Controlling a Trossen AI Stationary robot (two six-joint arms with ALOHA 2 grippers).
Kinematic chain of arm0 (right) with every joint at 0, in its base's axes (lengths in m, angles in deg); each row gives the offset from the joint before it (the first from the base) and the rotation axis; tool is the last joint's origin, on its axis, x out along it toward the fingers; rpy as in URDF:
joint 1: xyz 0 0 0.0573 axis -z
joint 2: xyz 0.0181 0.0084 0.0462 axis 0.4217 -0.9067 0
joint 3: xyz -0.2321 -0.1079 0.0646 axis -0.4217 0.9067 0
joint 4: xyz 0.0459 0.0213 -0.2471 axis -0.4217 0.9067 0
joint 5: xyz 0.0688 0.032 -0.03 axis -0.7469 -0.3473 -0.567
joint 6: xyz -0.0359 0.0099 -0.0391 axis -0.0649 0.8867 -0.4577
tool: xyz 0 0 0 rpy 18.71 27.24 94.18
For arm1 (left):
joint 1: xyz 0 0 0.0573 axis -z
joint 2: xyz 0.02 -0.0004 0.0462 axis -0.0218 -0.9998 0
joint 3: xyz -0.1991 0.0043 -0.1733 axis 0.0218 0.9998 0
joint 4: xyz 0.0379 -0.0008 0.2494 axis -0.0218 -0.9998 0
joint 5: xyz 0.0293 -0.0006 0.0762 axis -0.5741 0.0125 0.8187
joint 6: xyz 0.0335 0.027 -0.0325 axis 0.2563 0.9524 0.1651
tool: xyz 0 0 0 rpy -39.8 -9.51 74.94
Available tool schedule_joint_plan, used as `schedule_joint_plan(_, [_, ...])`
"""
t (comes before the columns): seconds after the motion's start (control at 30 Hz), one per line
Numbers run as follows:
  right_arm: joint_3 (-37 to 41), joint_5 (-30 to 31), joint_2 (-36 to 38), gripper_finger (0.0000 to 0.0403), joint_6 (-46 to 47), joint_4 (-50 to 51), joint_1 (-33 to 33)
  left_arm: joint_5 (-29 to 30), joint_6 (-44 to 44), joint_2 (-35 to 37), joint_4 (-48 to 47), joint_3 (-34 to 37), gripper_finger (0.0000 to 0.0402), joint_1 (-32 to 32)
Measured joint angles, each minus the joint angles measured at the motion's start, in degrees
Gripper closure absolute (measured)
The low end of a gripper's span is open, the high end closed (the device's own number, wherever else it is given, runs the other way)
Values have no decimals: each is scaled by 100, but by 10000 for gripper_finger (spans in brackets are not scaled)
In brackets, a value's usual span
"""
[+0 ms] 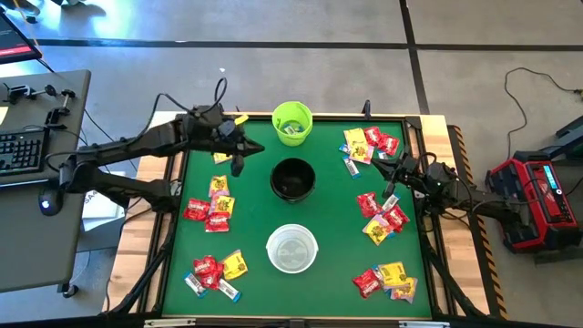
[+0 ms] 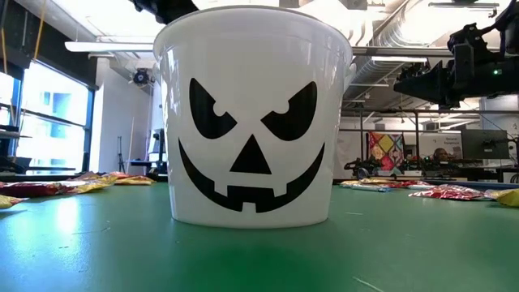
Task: Sort candy by brand, put in halloween buckets
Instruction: Put the white chocolate into the green bucket
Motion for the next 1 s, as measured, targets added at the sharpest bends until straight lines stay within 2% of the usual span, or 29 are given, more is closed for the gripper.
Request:
schedule_joint_plan(0.17, [-1,0,0,402,8,-26,1,57,-448,148,1169,812,402,11])
schedule_joint_plan(0.27, [-1,0,0,402,193,-304,0,233,-584,312,1552,1143,402,53])
schedule_joint_plan(0.4, [0,0,0,402,415,-1185,2,545,-618,638,1763,1450,402,50])
schedule_joint_plan(0.57, [-124,-69,0,402,411,-2825,0,822,-476,977,1931,1645,402,-137])
schedule_joint_plan(0.73, [-478,402,4,402,407,-4003,4,835,-463,1132,1962,1648,402,-319])
schedule_joint_plan(0.9, [-966,1004,-110,402,576,-3898,4,834,-314,1134,1944,1648,402,-422])
schedule_joint_plan(1.0, [-1399,887,-413,402,726,-3081,4,834,-271,1134,1942,1648,402,-477])
